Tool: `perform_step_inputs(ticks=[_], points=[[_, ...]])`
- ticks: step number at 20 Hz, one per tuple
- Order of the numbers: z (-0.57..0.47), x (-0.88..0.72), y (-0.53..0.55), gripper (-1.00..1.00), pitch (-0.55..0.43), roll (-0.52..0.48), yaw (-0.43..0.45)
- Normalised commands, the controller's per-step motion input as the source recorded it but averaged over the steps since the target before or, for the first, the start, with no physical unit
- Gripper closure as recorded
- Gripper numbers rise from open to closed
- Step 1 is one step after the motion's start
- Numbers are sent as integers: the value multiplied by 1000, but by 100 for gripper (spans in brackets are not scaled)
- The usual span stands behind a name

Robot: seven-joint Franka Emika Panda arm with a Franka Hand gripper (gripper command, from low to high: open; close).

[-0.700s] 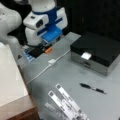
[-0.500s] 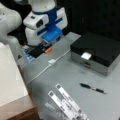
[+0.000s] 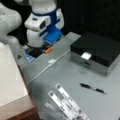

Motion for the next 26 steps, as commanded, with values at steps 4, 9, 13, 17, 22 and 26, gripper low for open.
perform_step_inputs(ticks=[4, 9, 13, 17, 22, 26], points=[[333, 331, -284, -100, 280, -345, 178], [274, 431, -103, -100, 315, -552, -8], [265, 457, 88, -100, 415, -461, -168], [279, 447, 50, -100, 453, -565, -104], [286, 343, -85, -100, 501, -766, -53], [197, 290, -50, -100, 419, -646, -131]])
